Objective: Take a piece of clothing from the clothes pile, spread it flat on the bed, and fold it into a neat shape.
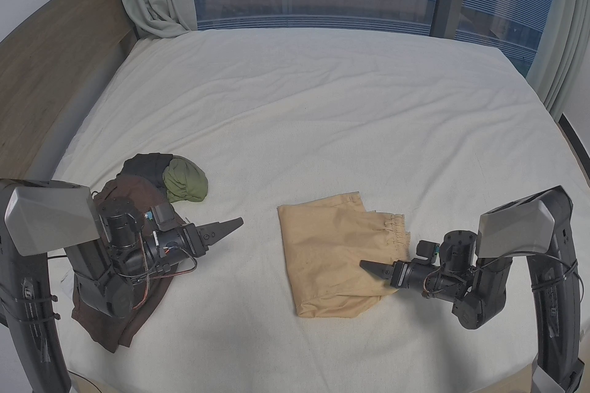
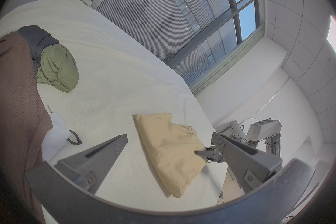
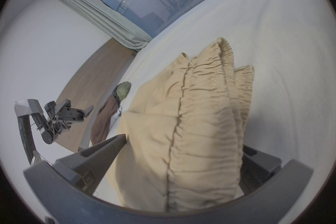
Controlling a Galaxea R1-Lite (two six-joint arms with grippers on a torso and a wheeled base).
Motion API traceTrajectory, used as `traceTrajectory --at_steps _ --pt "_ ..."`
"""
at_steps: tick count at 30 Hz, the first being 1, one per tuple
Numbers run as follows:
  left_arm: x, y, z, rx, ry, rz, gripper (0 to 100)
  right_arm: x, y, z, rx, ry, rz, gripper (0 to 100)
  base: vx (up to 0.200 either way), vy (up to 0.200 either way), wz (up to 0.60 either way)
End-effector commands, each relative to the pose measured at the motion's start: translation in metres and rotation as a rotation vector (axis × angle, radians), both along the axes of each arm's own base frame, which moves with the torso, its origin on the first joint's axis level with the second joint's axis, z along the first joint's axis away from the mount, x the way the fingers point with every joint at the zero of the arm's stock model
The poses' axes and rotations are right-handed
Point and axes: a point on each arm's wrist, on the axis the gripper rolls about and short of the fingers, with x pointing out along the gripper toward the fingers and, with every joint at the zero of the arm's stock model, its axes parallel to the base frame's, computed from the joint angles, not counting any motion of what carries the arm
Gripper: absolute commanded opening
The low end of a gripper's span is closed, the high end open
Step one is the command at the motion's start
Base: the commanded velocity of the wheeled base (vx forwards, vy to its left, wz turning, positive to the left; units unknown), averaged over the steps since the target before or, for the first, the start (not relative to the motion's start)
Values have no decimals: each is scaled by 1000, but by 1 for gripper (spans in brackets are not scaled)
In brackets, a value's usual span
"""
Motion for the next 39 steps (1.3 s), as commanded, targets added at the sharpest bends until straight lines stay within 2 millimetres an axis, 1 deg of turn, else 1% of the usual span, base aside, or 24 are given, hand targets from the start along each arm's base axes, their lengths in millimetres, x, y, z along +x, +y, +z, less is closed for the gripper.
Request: traceTrajectory --at_steps 1,4,6,7,11,16,17,19,22,26,29,30,37,39 --pt "0 0 -2 1 4 -2 100 -4 -16 -13 -36 44 -34 100 0 0 0" --pt "-1 -1 -2 1 7 -5 100 -6 -27 -15 -68 38 -49 100 0 0 0" --pt "-1 -2 -2 1 7 -7 100 -7 -30 -15 -77 36 -52 100 0 0 0" --pt "-1 -2 -2 1 7 -7 100 -6 -35 -17 -93 32 -63 100 0 0 0" --pt "-1 -2 -3 1 9 -7 100 -7 -39 -20 -101 43 -69 100 0 0 0" --pt "-1 -2 -3 1 9 -7 100 -1 -30 -32 -97 40 -49 100 0 0 0" --pt "-1 -2 -3 1 9 -7 100 0 -29 -31 -96 38 -48 100 0 0 0" --pt "-1 -2 -3 1 9 -7 100 5 -18 -30 -69 22 -31 100 0 0 0" --pt "-1 -1 -3 1 9 -5 100 10 -5 -29 -47 21 -10 100 0 0 0" --pt "-1 -1 -3 1 9 -4 100 14 4 -29 -36 63 1 100 0 0 0" --pt "-1 0 -3 1 9 -2 100 16 7 -27 -9 72 -6 100 0 0 0" --pt "0 0 -2 1 7 -2 100 16 8 -26 -3 71 -12 0 0 0 0" --pt "0 -1 -3 1 9 -4 100 14 9 -24 17 84 -14 0 0 0 0" --pt "0 -1 -2 1 7 -4 100 15 12 -15 56 64 -15 0 0 0 0"
